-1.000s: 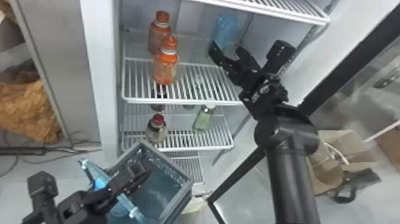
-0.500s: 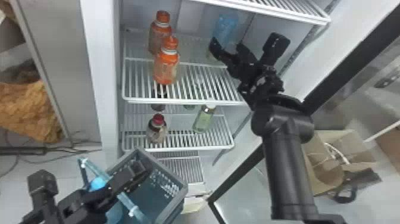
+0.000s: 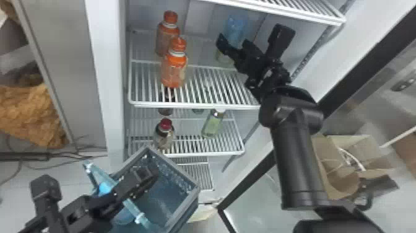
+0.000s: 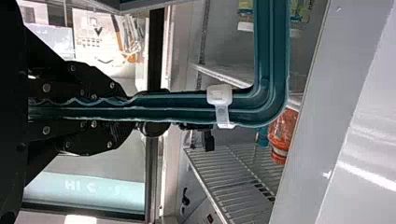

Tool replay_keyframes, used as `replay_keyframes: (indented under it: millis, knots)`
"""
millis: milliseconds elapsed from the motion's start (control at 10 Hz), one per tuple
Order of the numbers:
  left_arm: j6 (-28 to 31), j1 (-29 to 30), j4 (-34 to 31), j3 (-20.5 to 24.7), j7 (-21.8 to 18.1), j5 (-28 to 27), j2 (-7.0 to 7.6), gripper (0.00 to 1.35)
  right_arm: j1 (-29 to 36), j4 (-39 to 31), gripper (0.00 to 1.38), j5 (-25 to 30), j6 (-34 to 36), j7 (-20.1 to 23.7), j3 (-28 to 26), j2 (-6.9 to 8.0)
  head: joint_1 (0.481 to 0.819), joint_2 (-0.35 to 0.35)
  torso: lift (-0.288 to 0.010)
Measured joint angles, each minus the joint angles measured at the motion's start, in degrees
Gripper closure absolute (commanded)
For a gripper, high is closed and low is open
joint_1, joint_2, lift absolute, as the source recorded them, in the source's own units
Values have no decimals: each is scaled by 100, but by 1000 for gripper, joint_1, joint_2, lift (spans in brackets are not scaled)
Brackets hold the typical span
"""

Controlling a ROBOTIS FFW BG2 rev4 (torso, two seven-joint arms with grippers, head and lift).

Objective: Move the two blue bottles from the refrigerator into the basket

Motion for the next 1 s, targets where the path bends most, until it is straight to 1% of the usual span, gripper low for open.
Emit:
replay_keyframes:
  millis: [100, 200, 400, 600, 700, 1000]
  knots:
    - [-5, 0, 0, 1, -1, 1, 9, 1202, -14, 28, 1065, 11, 93, -70, 5, 0, 695, -317, 0]
    - [-12, -2, 0, 1, -8, 8, 15, 1202, -8, 33, 1279, 7, 220, -142, -9, 4, 695, -319, 0]
    - [-25, 0, 0, -1, -9, 11, 31, 1202, 121, -102, 1266, 86, 142, -269, -20, 15, 695, -325, 0]
    - [-28, -18, 0, -26, -9, 11, 41, 1202, 260, -311, 1266, 159, -101, -254, -26, 10, 695, -329, 0]
    - [-35, -21, 0, -32, -9, 15, 42, 1202, 443, -603, 1266, 98, -102, -227, -30, 4, 695, -329, 0]
    - [-61, -11, 0, -53, -9, 42, 45, 1202, 1322, -2015, 1266, -177, 616, -149, -37, 33, 695, -314, 0]
